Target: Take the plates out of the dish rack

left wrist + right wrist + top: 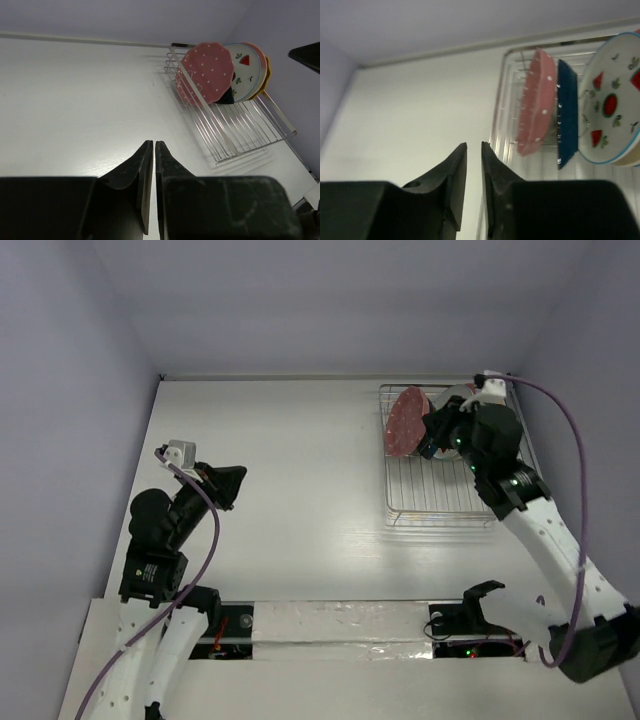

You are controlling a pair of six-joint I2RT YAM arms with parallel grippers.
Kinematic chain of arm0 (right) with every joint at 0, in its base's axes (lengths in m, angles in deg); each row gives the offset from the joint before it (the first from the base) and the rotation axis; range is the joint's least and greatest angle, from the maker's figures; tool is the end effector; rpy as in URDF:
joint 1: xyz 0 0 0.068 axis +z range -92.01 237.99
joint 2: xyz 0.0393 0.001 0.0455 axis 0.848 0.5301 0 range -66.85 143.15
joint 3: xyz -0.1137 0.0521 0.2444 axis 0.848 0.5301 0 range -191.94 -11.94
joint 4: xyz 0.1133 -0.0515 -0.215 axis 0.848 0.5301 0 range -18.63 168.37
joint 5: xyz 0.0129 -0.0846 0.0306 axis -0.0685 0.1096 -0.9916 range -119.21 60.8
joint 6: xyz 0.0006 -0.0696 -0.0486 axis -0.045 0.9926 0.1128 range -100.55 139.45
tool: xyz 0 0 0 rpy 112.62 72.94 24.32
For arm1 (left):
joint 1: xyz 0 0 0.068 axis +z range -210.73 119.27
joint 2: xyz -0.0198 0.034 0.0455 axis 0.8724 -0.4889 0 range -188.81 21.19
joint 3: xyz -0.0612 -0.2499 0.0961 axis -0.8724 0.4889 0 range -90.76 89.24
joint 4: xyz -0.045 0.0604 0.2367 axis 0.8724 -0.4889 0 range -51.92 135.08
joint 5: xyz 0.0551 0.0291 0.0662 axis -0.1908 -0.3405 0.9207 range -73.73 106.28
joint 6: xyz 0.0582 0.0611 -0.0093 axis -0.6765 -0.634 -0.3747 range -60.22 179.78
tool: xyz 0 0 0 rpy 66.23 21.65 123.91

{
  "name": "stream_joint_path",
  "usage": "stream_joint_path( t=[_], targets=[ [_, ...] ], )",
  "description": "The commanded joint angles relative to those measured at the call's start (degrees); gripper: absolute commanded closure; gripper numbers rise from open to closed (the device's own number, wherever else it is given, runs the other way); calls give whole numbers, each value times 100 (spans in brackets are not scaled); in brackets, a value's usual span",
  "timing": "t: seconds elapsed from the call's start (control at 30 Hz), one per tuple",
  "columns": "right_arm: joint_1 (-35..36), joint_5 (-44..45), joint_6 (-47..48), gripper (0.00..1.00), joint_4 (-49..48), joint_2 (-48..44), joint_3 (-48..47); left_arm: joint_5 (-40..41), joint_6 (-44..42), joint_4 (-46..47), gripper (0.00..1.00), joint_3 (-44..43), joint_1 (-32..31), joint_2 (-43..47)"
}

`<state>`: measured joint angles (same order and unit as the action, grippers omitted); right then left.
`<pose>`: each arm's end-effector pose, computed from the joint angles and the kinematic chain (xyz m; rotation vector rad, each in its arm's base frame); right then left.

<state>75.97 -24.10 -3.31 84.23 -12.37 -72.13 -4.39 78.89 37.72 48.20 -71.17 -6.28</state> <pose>0.2272 0.0667 0.3940 0.1389 1.7104 0.4550 0.1305 -0.0507 0.3643 0.1875 1.4946 -0.6799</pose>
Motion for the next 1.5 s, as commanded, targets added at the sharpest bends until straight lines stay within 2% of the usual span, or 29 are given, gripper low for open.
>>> stream_joint_path(
  t=[0.0, 0.07, 0.1, 0.2, 0.33, 0.5, 0.57, 0.93, 1.17, 1.3, 1.47],
  targets=[
    [303, 1474, 439, 72, 313, 782, -573, 159, -4, 33, 95, 96, -20, 109],
    [303, 1765, 579, 55, 296, 1098, -827, 194, 48, 41, 90, 157, -20, 154],
    [303, 2010, 641, 44, 383, 1500, -976, 195, 57, 32, 87, 175, -20, 162],
    [303, 2476, 773, 41, 700, 2170, -1626, 203, 66, 32, 80, 192, -81, 154],
    [303, 2978, 958, 41, 1156, 3259, -2356, 309, 66, -56, 76, 193, -195, 145],
    [303, 3137, 1125, 41, 1385, 3859, -2884, 396, 84, -91, 60, 193, -196, 224],
    [303, 3268, 1178, 42, 1526, 4157, -3200, 414, 84, -100, 58, 193, -196, 259],
    [303, 3655, 1389, 56, 1992, 5256, -4019, 414, 84, -99, 54, 193, -196, 312],
    [303, 3849, 1503, 68, 2071, 5371, -4115, 397, 84, -99, 52, 193, -248, 320],
    [303, 4015, 1529, 86, 2238, 5337, -4239, 397, 75, -91, 51, 192, -248, 321],
    [487, 4200, 1845, 94, 2036, 5055, -4291, 397, 75, -91, 51, 184, -248, 338]
  ],
)
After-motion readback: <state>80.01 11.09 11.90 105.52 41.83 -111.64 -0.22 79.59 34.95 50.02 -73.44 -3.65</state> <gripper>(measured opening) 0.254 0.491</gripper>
